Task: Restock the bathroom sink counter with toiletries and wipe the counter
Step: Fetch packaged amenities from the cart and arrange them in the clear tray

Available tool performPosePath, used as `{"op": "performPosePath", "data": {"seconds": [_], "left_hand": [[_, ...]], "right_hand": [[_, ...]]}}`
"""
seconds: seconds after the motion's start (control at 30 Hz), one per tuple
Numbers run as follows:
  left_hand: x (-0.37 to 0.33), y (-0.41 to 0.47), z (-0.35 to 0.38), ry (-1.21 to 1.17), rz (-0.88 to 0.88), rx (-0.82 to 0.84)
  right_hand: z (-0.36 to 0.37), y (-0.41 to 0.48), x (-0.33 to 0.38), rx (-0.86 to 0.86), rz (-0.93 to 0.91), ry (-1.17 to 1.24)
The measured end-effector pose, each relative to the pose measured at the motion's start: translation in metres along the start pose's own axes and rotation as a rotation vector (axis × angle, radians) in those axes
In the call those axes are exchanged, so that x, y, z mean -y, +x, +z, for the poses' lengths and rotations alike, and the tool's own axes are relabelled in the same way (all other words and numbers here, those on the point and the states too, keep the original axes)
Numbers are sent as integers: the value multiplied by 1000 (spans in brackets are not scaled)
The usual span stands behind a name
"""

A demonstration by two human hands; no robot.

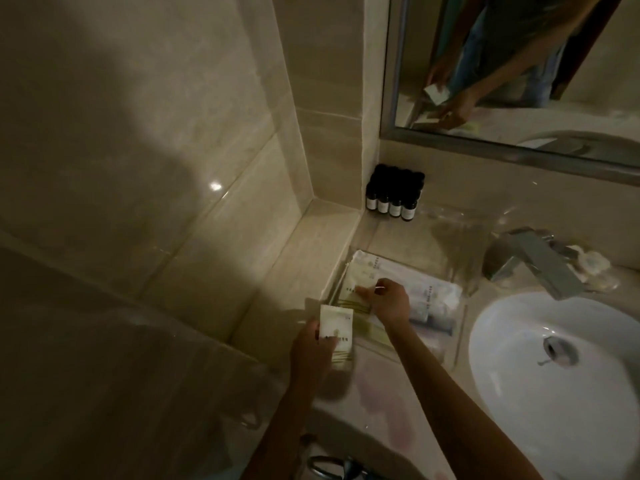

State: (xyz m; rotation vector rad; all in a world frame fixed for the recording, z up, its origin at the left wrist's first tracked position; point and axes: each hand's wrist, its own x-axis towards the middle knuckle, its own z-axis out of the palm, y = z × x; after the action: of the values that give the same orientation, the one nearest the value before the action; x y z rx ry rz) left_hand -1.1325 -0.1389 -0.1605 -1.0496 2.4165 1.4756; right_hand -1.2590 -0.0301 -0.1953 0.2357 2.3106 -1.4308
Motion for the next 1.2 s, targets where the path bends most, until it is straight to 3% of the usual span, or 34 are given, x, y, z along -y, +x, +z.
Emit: {"op": "performPosePath", "data": {"seconds": [0.2, 0.4, 0.53, 0.63, 0.8, 1.2], "left_hand": [[-3, 13, -2, 5, -16, -10], [2, 15, -6, -25, -48, -14], [5, 16, -8, -37, -44, -20], [5, 18, -8, -20, -24, -26], [8, 19, -4, -22, -11, -24], [12, 19, -4, -11, 36, -23]], "right_hand": [[23, 3, -6, -87, -5, 17], [24, -2, -7, -204, -144, -245], [19, -2, -22, -292, -525, -450], [17, -2, -33, -165, -690, -533], [22, 3, -36, -89, -733, -601], [17, 16, -28, 78, -599, -666]]}}
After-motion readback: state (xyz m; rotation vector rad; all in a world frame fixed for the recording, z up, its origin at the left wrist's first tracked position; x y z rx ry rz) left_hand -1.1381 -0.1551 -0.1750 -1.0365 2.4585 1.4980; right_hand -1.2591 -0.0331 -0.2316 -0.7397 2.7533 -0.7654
